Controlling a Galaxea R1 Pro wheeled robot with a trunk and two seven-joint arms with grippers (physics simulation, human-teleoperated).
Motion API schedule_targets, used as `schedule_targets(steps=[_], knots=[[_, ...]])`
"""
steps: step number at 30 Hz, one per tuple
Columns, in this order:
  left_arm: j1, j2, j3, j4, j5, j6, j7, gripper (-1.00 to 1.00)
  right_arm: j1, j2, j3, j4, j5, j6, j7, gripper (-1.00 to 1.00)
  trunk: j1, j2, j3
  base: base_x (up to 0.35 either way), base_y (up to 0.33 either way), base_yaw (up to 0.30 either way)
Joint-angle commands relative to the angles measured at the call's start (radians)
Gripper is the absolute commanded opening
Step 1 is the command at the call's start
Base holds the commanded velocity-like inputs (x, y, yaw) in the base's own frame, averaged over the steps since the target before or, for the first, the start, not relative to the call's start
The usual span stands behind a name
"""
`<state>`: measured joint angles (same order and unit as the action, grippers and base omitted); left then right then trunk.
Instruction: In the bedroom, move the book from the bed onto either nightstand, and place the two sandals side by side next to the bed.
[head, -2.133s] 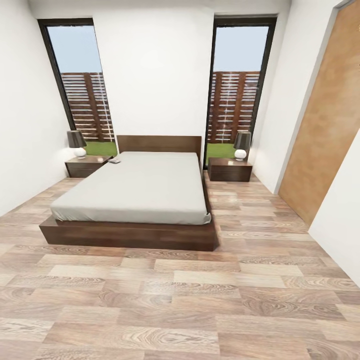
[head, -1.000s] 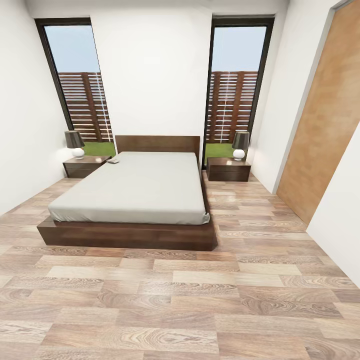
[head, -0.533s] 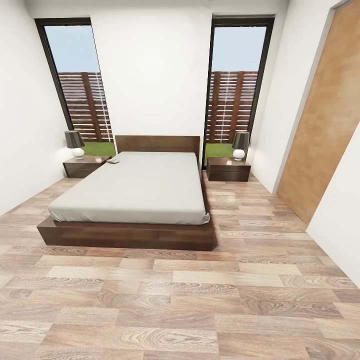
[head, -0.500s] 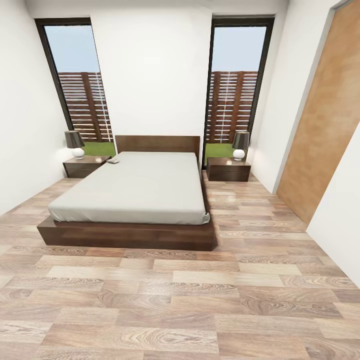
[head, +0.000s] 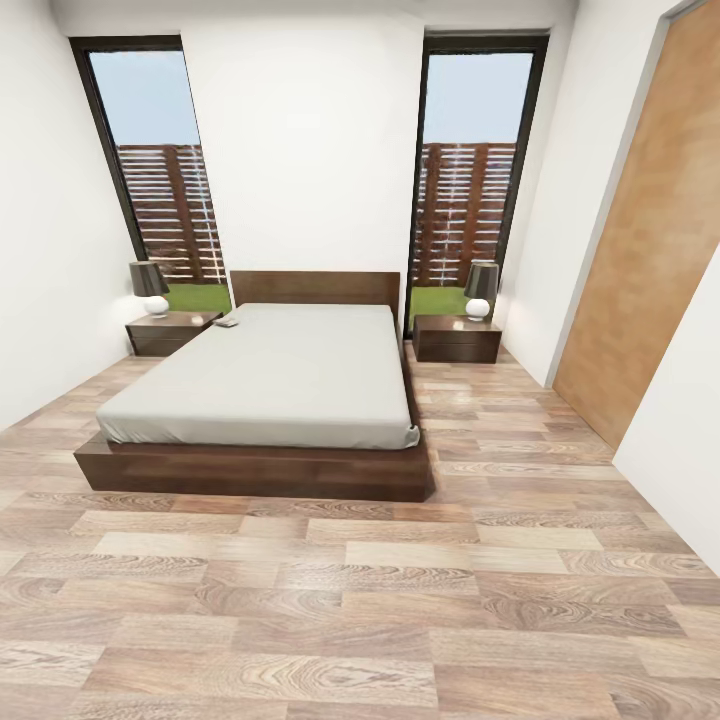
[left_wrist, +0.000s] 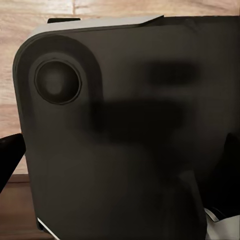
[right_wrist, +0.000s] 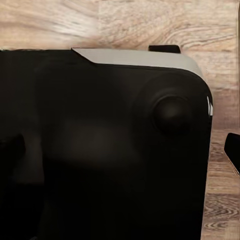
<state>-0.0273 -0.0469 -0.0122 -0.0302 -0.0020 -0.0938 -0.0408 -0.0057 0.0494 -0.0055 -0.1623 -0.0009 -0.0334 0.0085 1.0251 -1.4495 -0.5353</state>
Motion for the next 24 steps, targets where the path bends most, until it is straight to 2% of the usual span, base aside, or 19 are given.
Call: schedule_targets(steps=[1, 10, 19, 24], knots=[[-0.002, 0.0, 0.0, 0.001, 0.0, -0.003, -0.001, 1.0, -0.002, 0.002, 0.0, -0.007, 0.001, -0.002, 0.0, 1.0, 0.0, 0.0, -0.001, 0.0, 0.0, 0.0], [-0.021, 0.01, 0.002, -0.001, 0.003, -0.003, 0.001, 1.0, -0.043, 0.027, 0.006, -0.049, 0.008, 0.024, -0.006, 1.0, 0.0, 0.0, -0.001, 0.0, 0.0, 0.0], [-0.055, 0.016, 0.004, -0.021, 0.003, -0.003, 0.003, 1.0, -0.137, 0.057, 0.014, -0.069, 0.012, 0.149, -0.019, 1.0, 0.0, 0.0, -0.001, 0.0, 0.0, 0.0], [-0.07, 0.018, 0.004, -0.05, 0.003, 0.006, 0.004, 1.0, -0.166, 0.079, 0.027, -0.074, 0.013, 0.177, -0.05, 1.0, 0.0, 0.0, -0.001, 0.0, 0.0, 0.0]])
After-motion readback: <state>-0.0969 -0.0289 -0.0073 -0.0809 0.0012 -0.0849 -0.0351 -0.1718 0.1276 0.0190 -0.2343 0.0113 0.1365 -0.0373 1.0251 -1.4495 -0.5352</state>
